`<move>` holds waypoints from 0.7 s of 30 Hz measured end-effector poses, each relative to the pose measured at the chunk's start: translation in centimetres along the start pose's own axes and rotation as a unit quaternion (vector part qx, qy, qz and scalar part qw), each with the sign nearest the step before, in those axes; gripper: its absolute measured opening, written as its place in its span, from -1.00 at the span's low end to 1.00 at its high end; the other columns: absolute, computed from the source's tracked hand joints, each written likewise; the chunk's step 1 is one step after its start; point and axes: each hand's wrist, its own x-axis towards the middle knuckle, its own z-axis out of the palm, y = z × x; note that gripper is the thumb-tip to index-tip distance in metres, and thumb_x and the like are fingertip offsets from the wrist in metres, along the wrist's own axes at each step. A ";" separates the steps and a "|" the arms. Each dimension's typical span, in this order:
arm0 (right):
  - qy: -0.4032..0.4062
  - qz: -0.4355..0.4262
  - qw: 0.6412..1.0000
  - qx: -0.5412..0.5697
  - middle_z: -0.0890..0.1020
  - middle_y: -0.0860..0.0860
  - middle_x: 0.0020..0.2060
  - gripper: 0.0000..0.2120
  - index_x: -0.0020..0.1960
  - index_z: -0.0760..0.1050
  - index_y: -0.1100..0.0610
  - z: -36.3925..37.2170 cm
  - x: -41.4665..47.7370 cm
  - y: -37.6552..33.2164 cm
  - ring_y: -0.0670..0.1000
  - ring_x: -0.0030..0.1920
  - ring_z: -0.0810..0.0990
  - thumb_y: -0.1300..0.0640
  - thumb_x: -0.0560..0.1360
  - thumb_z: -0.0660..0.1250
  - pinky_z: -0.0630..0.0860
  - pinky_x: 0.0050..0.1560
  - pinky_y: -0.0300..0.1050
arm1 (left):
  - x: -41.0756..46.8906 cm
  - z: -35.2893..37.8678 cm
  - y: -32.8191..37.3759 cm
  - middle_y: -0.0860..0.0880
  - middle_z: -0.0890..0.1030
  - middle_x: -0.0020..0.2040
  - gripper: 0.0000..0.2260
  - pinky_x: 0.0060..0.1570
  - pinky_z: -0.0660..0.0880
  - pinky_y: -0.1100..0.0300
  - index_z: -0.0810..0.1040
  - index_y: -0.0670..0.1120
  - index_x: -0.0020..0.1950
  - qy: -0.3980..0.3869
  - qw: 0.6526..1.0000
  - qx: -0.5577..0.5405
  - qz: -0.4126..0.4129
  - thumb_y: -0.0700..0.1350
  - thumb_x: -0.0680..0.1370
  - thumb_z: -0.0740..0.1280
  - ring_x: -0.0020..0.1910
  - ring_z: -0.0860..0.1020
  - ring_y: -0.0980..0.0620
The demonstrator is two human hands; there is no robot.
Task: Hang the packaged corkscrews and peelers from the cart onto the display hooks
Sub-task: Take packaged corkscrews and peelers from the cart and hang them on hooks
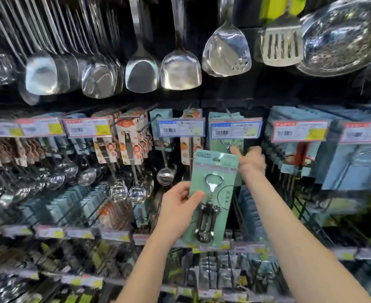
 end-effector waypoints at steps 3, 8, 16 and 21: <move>0.030 -0.034 0.987 0.152 0.66 0.21 0.20 -0.71 0.22 0.55 0.16 -1.1 -2.3 1.3 0.15 0.11 0.62 -0.04 0.66 0.33 0.51 0.16 0.05 | 0.8 0.7 -0.3 0.09 0.80 0.03 -0.86 0.18 0.68 -0.03 0.71 0.06 0.12 -0.001 1.000 -0.002 -0.004 -0.16 0.62 0.45 0.05 0.75 0.02; -0.228 -0.109 0.930 0.266 0.73 -0.04 0.21 -0.67 0.30 0.62 -0.01 -2.9 -8.1 4.1 0.01 0.21 0.70 -0.12 0.60 0.40 0.60 0.26 0.07 | 2.1 2.2 -0.3 -0.01 0.79 0.01 -0.87 0.16 0.63 -0.15 0.70 0.00 0.12 0.006 1.000 -0.020 0.008 -0.19 0.63 0.44 0.07 0.72 -0.16; -0.143 -0.175 0.935 0.274 0.78 -0.04 0.05 -0.78 0.17 0.63 -0.02 -4.5 -7.5 3.9 0.03 0.08 0.75 0.25 0.61 0.42 0.66 0.19 0.11 | 1.7 3.8 -1.1 0.10 0.74 0.16 -0.80 0.12 0.60 0.30 0.58 0.00 0.28 -0.062 0.998 -0.020 0.017 -0.16 0.67 0.39 0.11 0.69 0.24; -0.182 -0.204 0.922 0.274 0.78 0.06 0.08 -0.79 0.20 0.63 0.02 -5.0 -6.2 3.1 0.22 0.16 0.71 0.25 0.61 0.42 0.64 0.22 0.14 | 1.0 3.1 -2.0 0.15 0.76 0.07 -0.84 0.08 0.65 0.23 0.63 -0.02 0.19 -0.078 0.996 0.023 0.027 -0.22 0.65 0.42 0.08 0.71 0.17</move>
